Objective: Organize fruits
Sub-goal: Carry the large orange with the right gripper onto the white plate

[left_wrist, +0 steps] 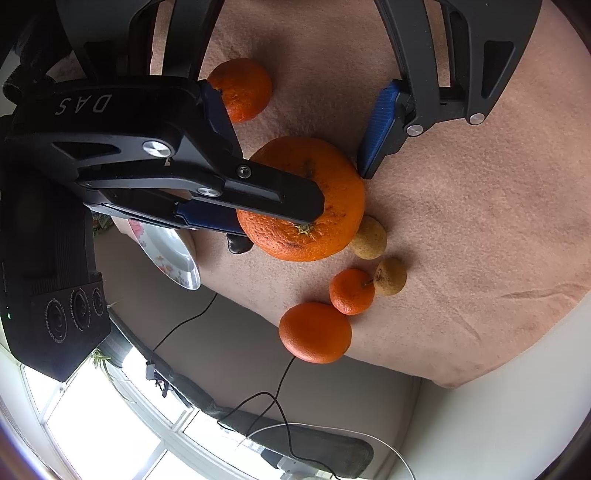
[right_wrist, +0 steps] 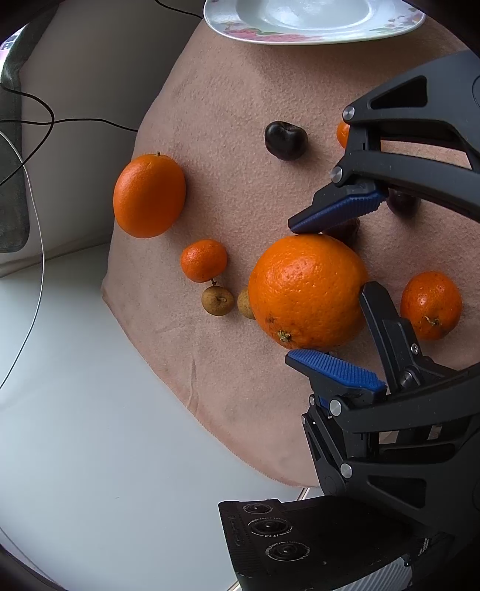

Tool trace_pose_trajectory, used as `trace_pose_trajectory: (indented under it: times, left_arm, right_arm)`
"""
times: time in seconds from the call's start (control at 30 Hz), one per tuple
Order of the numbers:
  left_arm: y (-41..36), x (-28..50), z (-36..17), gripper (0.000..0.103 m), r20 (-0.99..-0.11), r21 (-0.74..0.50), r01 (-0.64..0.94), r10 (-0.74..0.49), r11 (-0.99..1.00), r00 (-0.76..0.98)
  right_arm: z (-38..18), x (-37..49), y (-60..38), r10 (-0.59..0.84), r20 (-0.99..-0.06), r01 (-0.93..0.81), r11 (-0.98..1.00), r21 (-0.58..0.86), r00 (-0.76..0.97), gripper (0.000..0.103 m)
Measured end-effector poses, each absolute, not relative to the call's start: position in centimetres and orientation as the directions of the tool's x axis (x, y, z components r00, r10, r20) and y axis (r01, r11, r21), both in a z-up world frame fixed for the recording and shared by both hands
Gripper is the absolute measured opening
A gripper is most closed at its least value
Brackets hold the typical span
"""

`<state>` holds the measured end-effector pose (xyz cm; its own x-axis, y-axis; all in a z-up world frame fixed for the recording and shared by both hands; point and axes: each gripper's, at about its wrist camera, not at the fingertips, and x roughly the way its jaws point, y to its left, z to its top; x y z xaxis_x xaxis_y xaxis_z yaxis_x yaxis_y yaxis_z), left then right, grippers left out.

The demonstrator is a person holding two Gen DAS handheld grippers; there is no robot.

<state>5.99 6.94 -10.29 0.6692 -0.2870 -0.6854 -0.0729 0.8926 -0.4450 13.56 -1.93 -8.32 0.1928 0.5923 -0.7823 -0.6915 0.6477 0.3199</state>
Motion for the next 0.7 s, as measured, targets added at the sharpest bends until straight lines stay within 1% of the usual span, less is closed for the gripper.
trace_pose_trajectory:
  times: [0.33,0.7]
  left_arm:
    - [5.9,6.3,-9.4,0.064,-0.675,-0.436,-0.056,-0.286,0.898,0.680]
    - [3.9,7.3,-7.7,0.064,-0.658,-0.417,-0.003,-0.300,0.909,0.691]
  right_arm:
    - [-7.3,13.6,-3.3,0.607,-0.765,-0.681,0.655,0.327,0.217,0.068]
    - [-5.5,14.4,-6.0,0.616,-0.742,-0.660,0.677,0.326,0.265,0.068]
